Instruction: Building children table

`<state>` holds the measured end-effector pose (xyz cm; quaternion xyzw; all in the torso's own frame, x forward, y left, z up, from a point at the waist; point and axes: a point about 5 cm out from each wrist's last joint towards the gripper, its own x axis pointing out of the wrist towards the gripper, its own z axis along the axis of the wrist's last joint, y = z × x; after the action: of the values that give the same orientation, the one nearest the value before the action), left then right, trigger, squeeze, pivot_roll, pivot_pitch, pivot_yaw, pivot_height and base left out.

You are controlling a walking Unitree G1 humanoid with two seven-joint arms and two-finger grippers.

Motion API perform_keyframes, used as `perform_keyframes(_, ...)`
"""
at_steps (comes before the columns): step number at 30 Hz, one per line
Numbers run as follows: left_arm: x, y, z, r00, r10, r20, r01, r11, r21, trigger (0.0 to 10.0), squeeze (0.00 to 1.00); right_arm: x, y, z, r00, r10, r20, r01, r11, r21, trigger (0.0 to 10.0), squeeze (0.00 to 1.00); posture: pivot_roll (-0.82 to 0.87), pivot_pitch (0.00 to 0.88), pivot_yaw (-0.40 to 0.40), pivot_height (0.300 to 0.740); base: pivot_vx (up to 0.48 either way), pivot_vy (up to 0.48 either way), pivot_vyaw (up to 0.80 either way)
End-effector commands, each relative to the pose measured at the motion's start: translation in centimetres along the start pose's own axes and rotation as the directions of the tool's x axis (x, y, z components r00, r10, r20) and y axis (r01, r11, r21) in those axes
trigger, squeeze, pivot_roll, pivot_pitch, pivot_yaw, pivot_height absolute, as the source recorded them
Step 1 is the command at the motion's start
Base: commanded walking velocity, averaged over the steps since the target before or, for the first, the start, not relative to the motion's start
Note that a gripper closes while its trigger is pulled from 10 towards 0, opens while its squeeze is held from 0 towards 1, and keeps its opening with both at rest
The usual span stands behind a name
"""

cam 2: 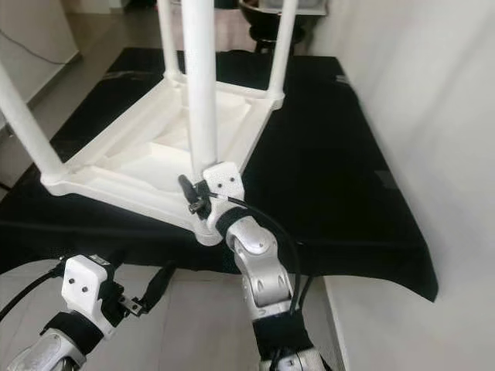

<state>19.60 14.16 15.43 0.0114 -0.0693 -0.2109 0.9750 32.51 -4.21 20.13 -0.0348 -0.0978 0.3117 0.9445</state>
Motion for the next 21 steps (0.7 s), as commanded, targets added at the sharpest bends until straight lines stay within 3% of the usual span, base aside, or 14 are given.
perform_keyframes(1,-0.3,0.0,-0.3,1.000,0.005,-0.020,-0.005,1.000,0.005,10.0,0.00,0.8,1.2,0.8,0.991,0.124,0.038,-0.125,0.992,0.015,10.0,1.00,-0.01,0.150,-0.058,0.740,0.000,0.000,0.00)
perform_keyframes(4,-0.3,-0.1,-0.3,1.000,0.003,-0.020,-0.003,1.000,0.005,10.0,0.00,0.9,1.3,1.1,0.987,0.158,0.042,-0.159,0.987,0.023,10.0,1.00,-0.01,0.150,-0.058,0.740,0.000,0.000,0.00)
perform_keyframes(5,-0.2,-0.1,-0.2,1.000,0.002,-0.019,-0.002,1.000,0.004,10.0,0.00,1.1,1.3,1.5,0.973,0.224,0.047,-0.225,0.974,0.022,10.0,1.00,0.00,0.157,-0.058,0.740,0.000,0.000,0.00)
perform_keyframes(6,-0.3,-0.2,-0.2,1.000,0.000,-0.017,0.000,1.000,0.002,10.0,0.00,1.5,1.2,2.2,0.933,0.357,0.044,-0.357,0.934,-0.011,10.0,0.95,-0.01,0.165,-0.062,0.740,0.000,0.000,0.00)
perform_keyframes(7,-0.3,-0.2,-0.2,1.000,0.000,-0.017,0.000,1.000,0.002,10.0,0.00,1.5,1.2,2.2,0.933,0.357,0.044,-0.357,0.934,-0.011,10.0,0.95,-0.01,0.165,-0.062,0.740,0.000,0.000,0.00)
perform_keyframes(8,-0.3,-0.3,0.0,1.000,-0.002,-0.014,0.002,1.000,0.002,10.0,0.00,1.5,1.2,2.4,0.854,0.520,0.011,-0.517,0.852,-0.080,10.0,0.00,0.01,0.175,-0.064,0.740,0.000,0.000,0.00)
perform_keyframes(9,-0.3,-0.3,0.0,1.000,-0.002,-0.014,0.002,1.000,0.002,10.0,0.00,1.5,1.2,2.4,0.854,0.520,0.011,-0.517,0.852,-0.080,10.0,0.00,0.01,0.175,-0.064,0.740,0.000,0.000,0.00)
perform_keyframes(10,-0.4,-0.4,0.0,1.000,-0.001,-0.013,0.001,1.000,0.002,10.0,0.00,1.4,1.1,2.3,0.815,0.579,-0.010,-0.577,0.810,-0.101,10.0,0.00,0.01,0.178,-0.063,0.740,0.000,0.000,0.00)
perform_keyframes(11,-0.4,-0.4,0.0,1.000,-0.001,-0.013,0.001,1.000,0.002,10.0,0.00,1.4,1.1,2.3,0.815,0.579,-0.010,-0.577,0.810,-0.101,10.0,0.00,0.01,0.178,-0.063,0.740,0.000,0.000,0.00)
perform_keyframes(13,-0.4,-0.4,0.1,1.000,0.000,-0.014,0.000,1.000,0.002,10.0,0.00,1.4,0.8,2.0,0.751,0.659,-0.042,-0.660,0.746,-0.093,10.0,0.00,0.02,0.182,-0.062,0.740,0.000,0.000,0.00)
perform_keyframes(14,-0.4,-0.4,0.1,1.000,0.000,-0.014,0.000,1.000,0.002,10.0,0.00,1.4,0.8,2.0,0.751,0.659,-0.042,-0.660,0.746,-0.093,10.0,0.00,0.02,0.182,-0.062,0.740,0.000,0.000,0.00)
perform_keyframes(18,-0.9,-0.7,0.4,1.000,-0.005,-0.020,0.005,1.000,0.003,10.0,0.00,2.4,-0.5,2.8,0.658,0.752,-0.044,-0.753,0.657,-0.041,10.0,0.00,0.06,0.215,-0.065,0.740,0.000,0.000,0.00)
perform_keyframes(21,-1.1,-0.8,0.4,1.000,-0.005,-0.023,0.005,1.000,0.003,10.0,0.00,2.6,-1.0,3.2,0.631,0.774,-0.045,-0.776,0.630,-0.029,10.0,0.00,0.07,0.224,-0.069,0.740,0.000,0.000,0.00)
